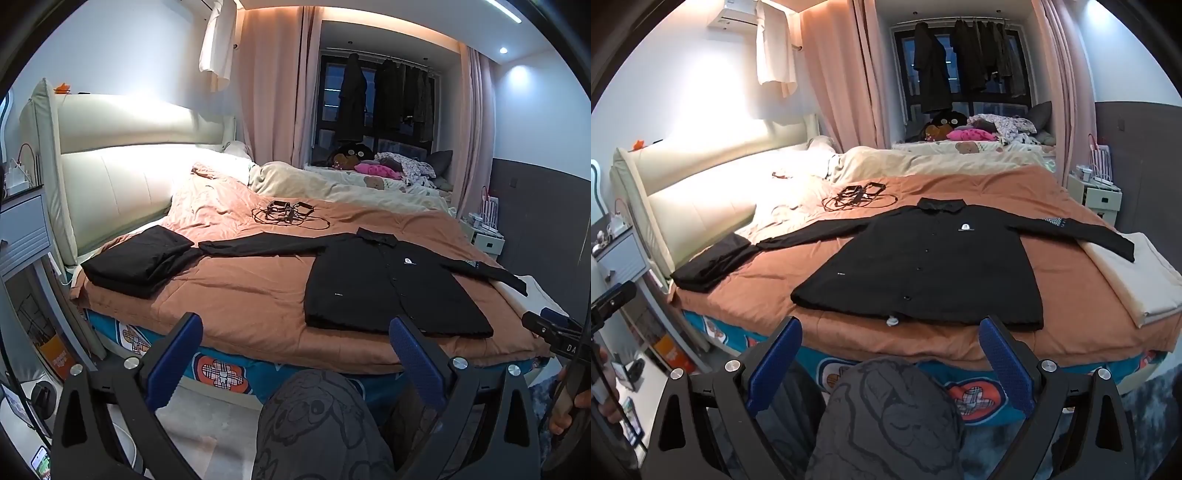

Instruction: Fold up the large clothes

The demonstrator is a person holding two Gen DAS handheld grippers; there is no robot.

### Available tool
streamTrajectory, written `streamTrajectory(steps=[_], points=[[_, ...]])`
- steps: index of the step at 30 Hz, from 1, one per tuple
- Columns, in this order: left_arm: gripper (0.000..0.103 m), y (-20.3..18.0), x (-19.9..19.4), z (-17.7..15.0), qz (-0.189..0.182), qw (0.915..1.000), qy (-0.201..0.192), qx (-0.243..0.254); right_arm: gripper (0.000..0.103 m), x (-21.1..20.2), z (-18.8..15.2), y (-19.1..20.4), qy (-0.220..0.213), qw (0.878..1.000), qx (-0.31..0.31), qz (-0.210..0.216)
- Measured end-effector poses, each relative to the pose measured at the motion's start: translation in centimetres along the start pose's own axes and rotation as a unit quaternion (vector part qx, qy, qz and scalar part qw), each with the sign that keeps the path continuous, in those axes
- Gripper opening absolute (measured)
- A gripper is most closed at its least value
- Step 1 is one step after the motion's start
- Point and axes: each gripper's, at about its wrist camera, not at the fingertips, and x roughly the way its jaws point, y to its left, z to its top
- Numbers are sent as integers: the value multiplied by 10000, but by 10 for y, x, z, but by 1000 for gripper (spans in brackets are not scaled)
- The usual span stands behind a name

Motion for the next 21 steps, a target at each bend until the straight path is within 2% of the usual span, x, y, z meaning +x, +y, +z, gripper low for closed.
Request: streamTrajectory(steps=[21], points=[[103,-1,-4,-1,-60,10000,-3,8,97,-8,-1,2,-50,10000,29,-18]])
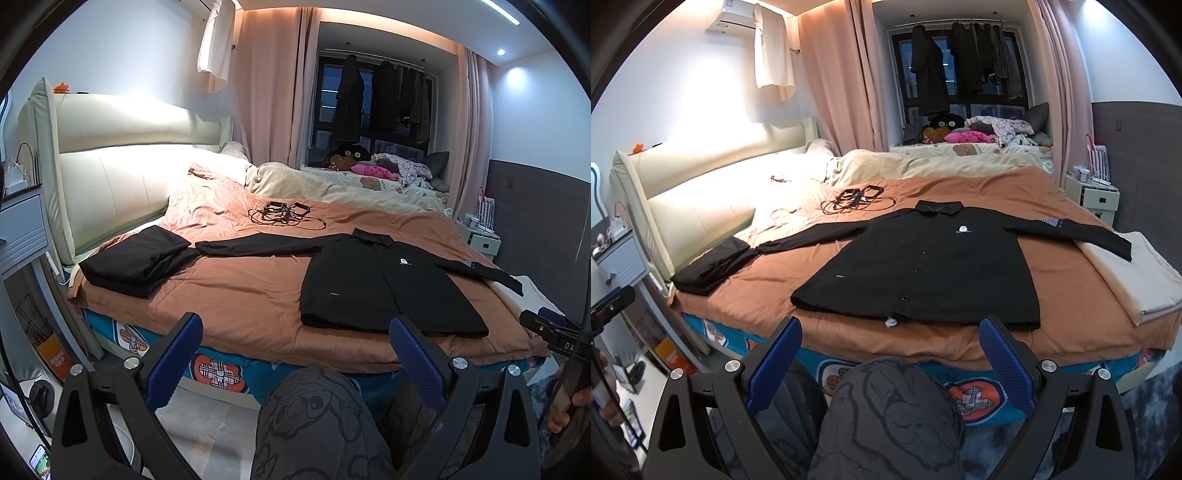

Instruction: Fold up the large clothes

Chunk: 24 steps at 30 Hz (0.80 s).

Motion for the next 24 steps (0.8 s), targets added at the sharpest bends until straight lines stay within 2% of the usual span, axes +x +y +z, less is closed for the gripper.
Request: streamTrajectory(steps=[24], points=[[103,-2,-2,-4,-18,10000,0,27,97,-2,0,-1,-30,10000,41,-16]])
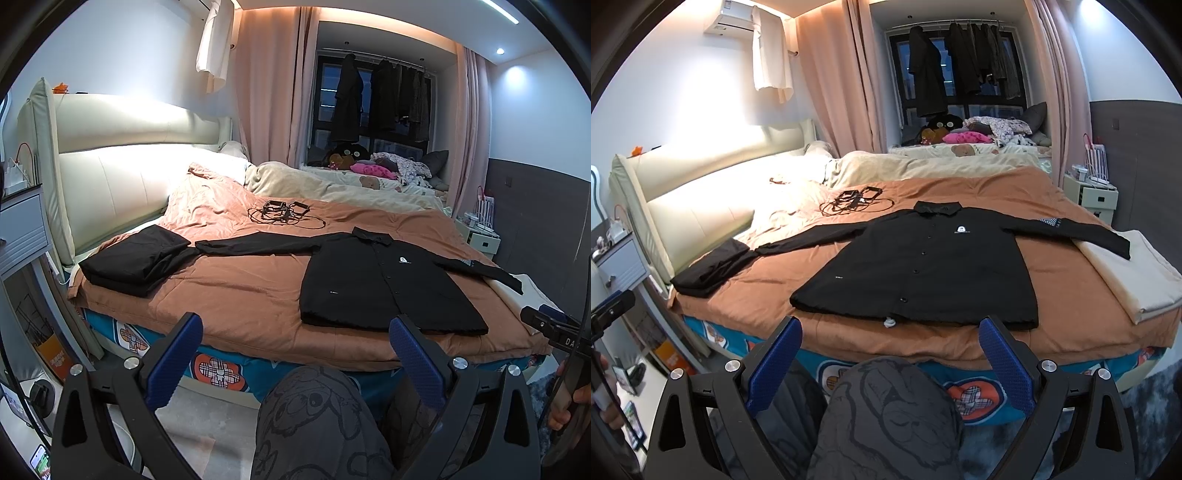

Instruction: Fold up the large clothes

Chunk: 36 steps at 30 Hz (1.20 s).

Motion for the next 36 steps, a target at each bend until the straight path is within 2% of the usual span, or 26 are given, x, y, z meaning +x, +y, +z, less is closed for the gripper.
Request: streamTrajectory(steps=[14,21,28,36], points=[[103,1,2,0,-5,10000,27,-15,97,1,0,-1,12,10000,12,1],[103,1,14,16,19,9999,110,-7,97,13,10,-5,64,9999,114,62],[103,10,47,32,82,9998,150,-41,97,44,28,-2,105,9998,136,95],[103,29,108,56,188,9993,282,-158,97,103,64,3,224,9994,158,200]])
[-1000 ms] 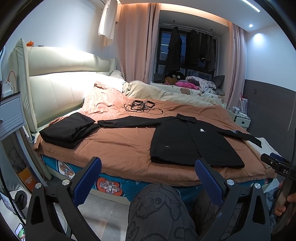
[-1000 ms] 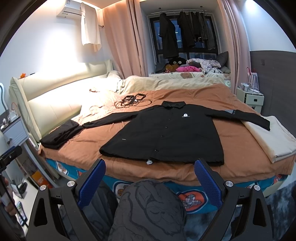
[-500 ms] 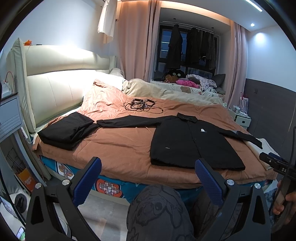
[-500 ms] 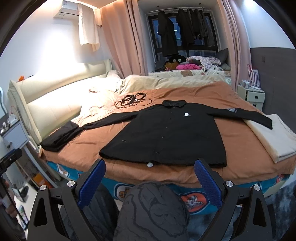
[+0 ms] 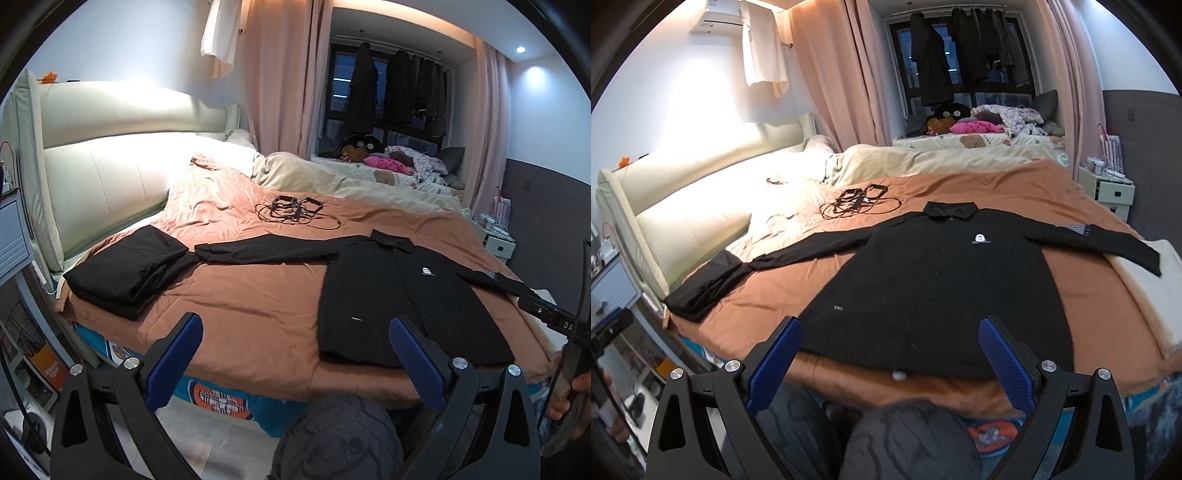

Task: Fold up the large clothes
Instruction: 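Move both tools down toward the black shirt's sleeves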

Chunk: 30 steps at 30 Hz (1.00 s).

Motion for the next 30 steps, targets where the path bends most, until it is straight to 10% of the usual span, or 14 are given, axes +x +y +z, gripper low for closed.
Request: streamTrajectory(steps=[30], points=[[103,88,261,108,794,9910,815,-701,97,283,117,10,642,9937,762,515]])
